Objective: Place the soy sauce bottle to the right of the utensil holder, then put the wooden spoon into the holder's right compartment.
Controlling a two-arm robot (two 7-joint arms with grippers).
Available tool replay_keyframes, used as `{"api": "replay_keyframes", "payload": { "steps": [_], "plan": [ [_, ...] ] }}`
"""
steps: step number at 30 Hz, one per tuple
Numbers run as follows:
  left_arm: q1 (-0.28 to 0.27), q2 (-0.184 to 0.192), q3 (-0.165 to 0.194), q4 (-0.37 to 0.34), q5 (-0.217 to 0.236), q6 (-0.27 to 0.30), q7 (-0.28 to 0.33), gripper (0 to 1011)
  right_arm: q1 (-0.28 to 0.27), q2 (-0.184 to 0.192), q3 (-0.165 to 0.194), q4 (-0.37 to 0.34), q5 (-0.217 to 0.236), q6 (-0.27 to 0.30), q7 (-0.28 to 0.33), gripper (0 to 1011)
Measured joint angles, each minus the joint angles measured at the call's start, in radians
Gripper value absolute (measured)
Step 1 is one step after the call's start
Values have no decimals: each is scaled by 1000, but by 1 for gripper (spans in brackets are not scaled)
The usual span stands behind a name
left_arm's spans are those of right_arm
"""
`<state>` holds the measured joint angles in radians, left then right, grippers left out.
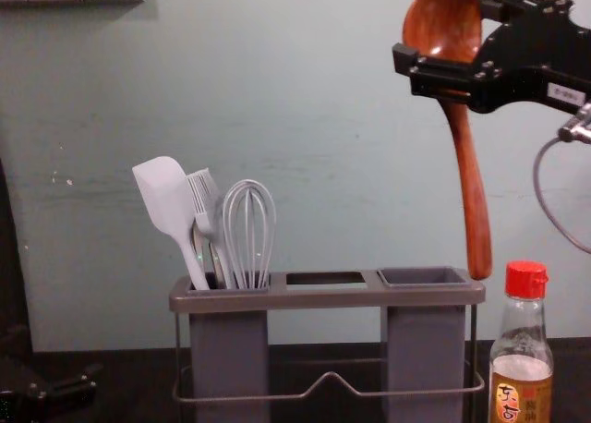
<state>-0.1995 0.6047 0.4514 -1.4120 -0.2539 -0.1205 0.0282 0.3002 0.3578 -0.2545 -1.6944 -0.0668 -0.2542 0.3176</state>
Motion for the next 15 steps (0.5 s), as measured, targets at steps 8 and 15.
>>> {"api": "replay_keyframes", "payload": {
  "steps": [8, 15],
  "plan": [
    [0, 0, 0, 0, 0, 0, 0, 1005, 67, -28, -20, 82, -5, -28, -8, 856],
    [0, 0, 0, 0, 0, 0, 0, 1005, 104, -56, -29, 142, -5, -67, -25, 856]
  ]
}}
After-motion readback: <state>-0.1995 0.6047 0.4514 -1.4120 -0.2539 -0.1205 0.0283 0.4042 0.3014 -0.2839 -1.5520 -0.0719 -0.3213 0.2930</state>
